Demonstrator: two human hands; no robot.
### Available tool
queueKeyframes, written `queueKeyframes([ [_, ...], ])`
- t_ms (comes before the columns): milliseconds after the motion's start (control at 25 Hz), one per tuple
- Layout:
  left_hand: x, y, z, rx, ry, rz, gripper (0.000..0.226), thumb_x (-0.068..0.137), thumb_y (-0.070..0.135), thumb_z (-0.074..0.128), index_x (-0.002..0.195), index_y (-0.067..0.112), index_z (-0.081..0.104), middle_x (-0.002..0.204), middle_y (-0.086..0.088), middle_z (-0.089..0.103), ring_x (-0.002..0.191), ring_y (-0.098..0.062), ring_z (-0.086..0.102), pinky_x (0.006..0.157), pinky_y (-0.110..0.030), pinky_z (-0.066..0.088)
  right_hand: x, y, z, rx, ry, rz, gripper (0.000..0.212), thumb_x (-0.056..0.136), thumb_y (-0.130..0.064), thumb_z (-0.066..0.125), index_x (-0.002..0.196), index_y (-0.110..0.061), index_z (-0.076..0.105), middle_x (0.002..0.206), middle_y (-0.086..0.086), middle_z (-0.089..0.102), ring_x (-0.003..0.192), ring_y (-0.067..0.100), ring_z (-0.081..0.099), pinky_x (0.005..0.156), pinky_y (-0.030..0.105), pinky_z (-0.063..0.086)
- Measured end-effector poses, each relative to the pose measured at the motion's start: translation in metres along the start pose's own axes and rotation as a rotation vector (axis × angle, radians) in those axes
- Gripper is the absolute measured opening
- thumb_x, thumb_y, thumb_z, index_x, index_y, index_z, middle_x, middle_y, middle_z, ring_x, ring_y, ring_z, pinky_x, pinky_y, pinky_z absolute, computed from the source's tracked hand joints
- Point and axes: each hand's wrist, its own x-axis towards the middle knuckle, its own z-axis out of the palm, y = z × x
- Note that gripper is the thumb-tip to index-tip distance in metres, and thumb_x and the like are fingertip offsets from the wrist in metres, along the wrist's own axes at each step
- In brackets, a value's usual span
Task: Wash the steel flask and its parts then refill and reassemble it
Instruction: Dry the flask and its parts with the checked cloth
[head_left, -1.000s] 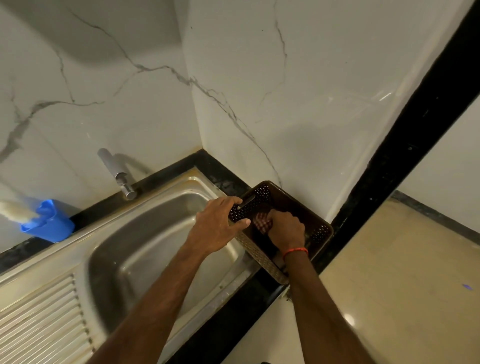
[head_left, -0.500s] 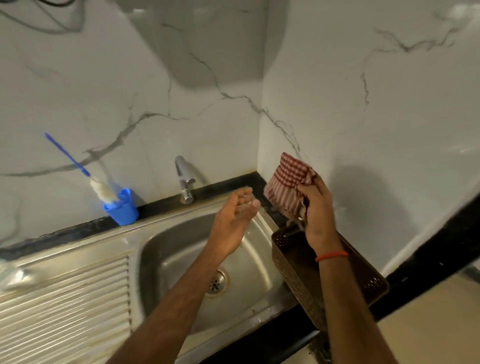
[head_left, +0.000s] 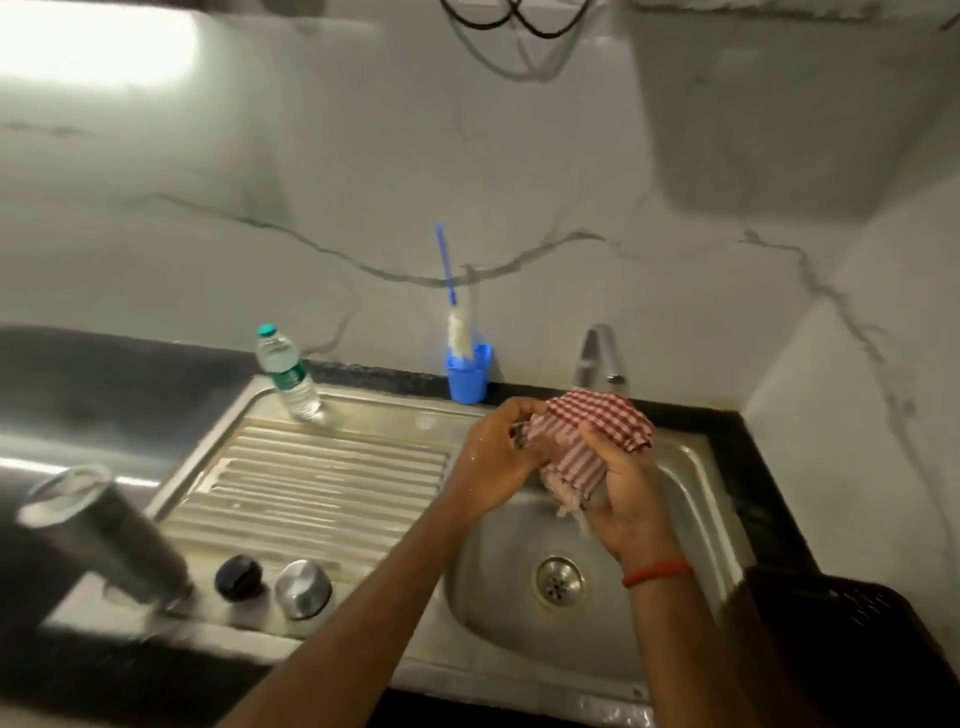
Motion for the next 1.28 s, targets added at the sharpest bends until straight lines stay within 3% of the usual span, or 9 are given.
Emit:
queueKeyframes([
  [80, -0.009, -0.009, -0.027, 0.042, 0.079, -0.027, 0.034, 0.091, 0.041, 0.073, 0.121, 0.028, 0.062, 0.115, 0.014, 0.068, 0.102, 0.001, 0.064, 0.087, -0.019, 0.052, 0.007, 0.017, 0.015, 0.057, -0.096, 0.125, 0.049, 0.086, -0.016, 0.069, 0.133, -0.007, 0.057, 0.123, 0.021, 0.068, 0.112, 0.038, 0.067, 0.095, 0.056, 0.053],
  [240, -0.029, -0.017, -0.081, 0.232, 0.201, -0.049, 0.046, 0.092, 0.044, 0.071, 0.133, 0.026, 0.059, 0.137, 0.004, 0.061, 0.119, -0.013, 0.058, 0.1, -0.036, 0.052, 0.015, 0.049, 0.046, 0.034, -0.191, 0.232, 0.061, 0.082, -0.019, 0.078, 0.137, -0.011, 0.054, 0.131, 0.021, 0.063, 0.117, 0.04, 0.064, 0.095, 0.058, 0.051],
  [360, -0.044, -0.018, -0.119, 0.367, 0.277, -0.018, 0.047, 0.093, 0.047, 0.068, 0.134, 0.025, 0.059, 0.141, 0.001, 0.06, 0.127, -0.017, 0.055, 0.105, -0.042, 0.049, 0.012, 0.063, 0.076, -0.001, -0.269, 0.239, 0.061, 0.08, -0.016, 0.077, 0.137, -0.013, 0.055, 0.129, 0.02, 0.065, 0.115, 0.04, 0.065, 0.091, 0.059, 0.054],
  [520, -0.062, -0.02, -0.174, 0.442, 0.41, 0.03, 0.045, 0.093, 0.048, 0.068, 0.129, 0.022, 0.062, 0.137, -0.001, 0.063, 0.125, -0.02, 0.057, 0.103, -0.048, 0.049, 0.003, 0.078, 0.121, 0.0, -0.33, 0.216, 0.083, 0.063, -0.025, 0.093, 0.137, -0.014, 0.056, 0.132, 0.021, 0.063, 0.122, 0.044, 0.059, 0.105, 0.067, 0.04],
  [720, -0.089, -0.037, -0.246, 0.454, 0.596, 0.033, 0.05, 0.089, 0.065, 0.056, 0.124, 0.03, 0.062, 0.132, 0.001, 0.066, 0.121, -0.021, 0.06, 0.098, -0.056, 0.05, -0.008, 0.098, 0.173, -0.076, -0.383, 0.201, 0.046, 0.082, -0.018, 0.072, 0.127, -0.018, 0.061, 0.125, 0.017, 0.068, 0.116, 0.037, 0.065, 0.105, 0.063, 0.043],
  [840, -0.109, -0.052, -0.283, 0.475, 0.673, -0.008, 0.055, 0.086, 0.07, 0.056, 0.125, 0.032, 0.062, 0.133, 0.005, 0.065, 0.126, -0.02, 0.056, 0.101, -0.061, 0.046, -0.021, 0.114, 0.202, -0.119, -0.418, 0.223, 0.052, 0.083, -0.023, 0.072, 0.133, -0.016, 0.057, 0.126, 0.016, 0.068, 0.116, 0.036, 0.065, 0.104, 0.063, 0.044],
  [960, -0.131, -0.067, -0.316, 0.462, 0.747, -0.044, 0.066, 0.078, 0.076, 0.063, 0.13, 0.034, 0.06, 0.138, 0.007, 0.061, 0.131, -0.017, 0.052, 0.104, -0.06, 0.045, -0.031, 0.132, 0.224, -0.117, -0.408, 0.231, 0.054, 0.084, -0.025, 0.07, 0.135, -0.015, 0.055, 0.126, 0.015, 0.068, 0.116, 0.035, 0.065, 0.104, 0.062, 0.045],
  [1120, -0.164, -0.109, -0.338, 0.26, 0.777, -0.128, 0.093, 0.06, 0.082, 0.074, 0.137, 0.038, 0.049, 0.145, 0.009, 0.055, 0.133, -0.015, 0.051, 0.108, -0.054, 0.047, -0.041, 0.146, 0.242, -0.086, -0.423, 0.235, 0.058, 0.087, -0.032, 0.068, 0.14, -0.018, 0.051, 0.13, 0.014, 0.066, 0.118, 0.033, 0.065, 0.104, 0.056, 0.047],
  [1280, -0.19, -0.154, -0.339, 0.13, 0.646, -0.23, 0.121, 0.045, 0.077, 0.085, 0.148, 0.035, 0.037, 0.145, 0.005, 0.053, 0.134, -0.018, 0.051, 0.11, -0.044, 0.046, -0.056, 0.17, 0.249, -0.043, -0.407, 0.253, 0.074, 0.081, -0.047, 0.073, 0.145, -0.019, 0.046, 0.137, 0.015, 0.06, 0.123, 0.035, 0.061, 0.106, 0.056, 0.045],
])
